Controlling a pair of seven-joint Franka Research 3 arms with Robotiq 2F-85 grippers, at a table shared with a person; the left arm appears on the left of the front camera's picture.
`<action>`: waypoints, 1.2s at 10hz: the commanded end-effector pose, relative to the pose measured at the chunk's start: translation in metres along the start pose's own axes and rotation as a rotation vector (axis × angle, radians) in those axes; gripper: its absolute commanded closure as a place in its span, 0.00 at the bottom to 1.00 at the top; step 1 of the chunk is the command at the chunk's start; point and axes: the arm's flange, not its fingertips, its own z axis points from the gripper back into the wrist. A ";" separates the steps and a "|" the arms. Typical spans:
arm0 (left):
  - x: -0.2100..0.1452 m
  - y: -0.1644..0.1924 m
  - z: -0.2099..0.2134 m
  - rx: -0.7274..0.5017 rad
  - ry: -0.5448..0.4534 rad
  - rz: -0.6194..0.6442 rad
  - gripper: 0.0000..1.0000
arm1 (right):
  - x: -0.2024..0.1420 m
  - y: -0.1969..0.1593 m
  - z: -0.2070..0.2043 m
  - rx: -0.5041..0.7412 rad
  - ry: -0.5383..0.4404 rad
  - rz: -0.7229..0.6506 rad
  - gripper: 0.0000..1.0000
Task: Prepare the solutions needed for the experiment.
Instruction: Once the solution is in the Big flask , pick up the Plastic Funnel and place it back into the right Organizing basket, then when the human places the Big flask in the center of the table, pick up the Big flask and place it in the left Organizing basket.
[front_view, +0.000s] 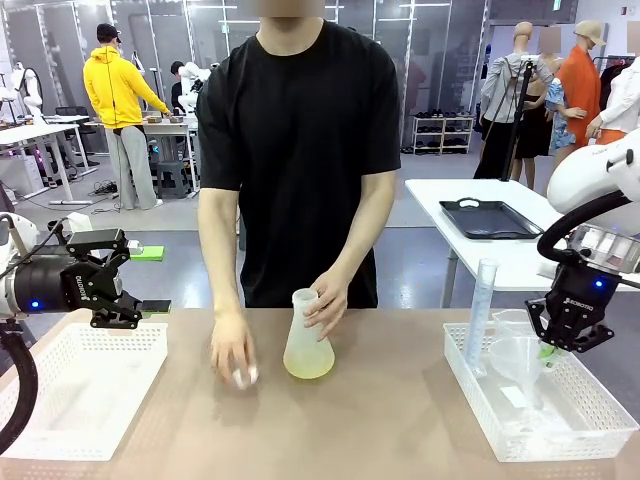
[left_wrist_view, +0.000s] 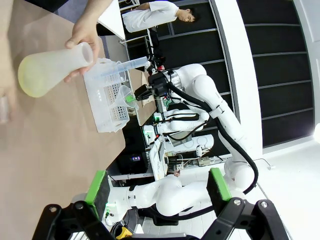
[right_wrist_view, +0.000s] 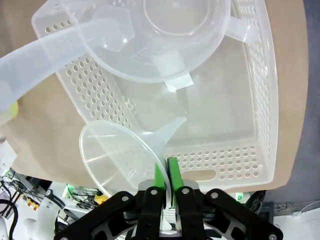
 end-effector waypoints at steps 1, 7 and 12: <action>0.000 -0.002 -0.001 -0.020 -0.002 0.015 0.00 | 0.003 0.007 0.001 -0.013 -0.032 -0.050 0.80; 0.000 -0.002 -0.001 -0.020 -0.002 0.015 0.00 | 0.005 0.001 0.003 0.001 -0.048 -0.044 0.53; 0.000 -0.002 -0.001 -0.020 -0.002 0.015 0.00 | 0.005 0.001 0.003 0.001 -0.048 -0.044 0.53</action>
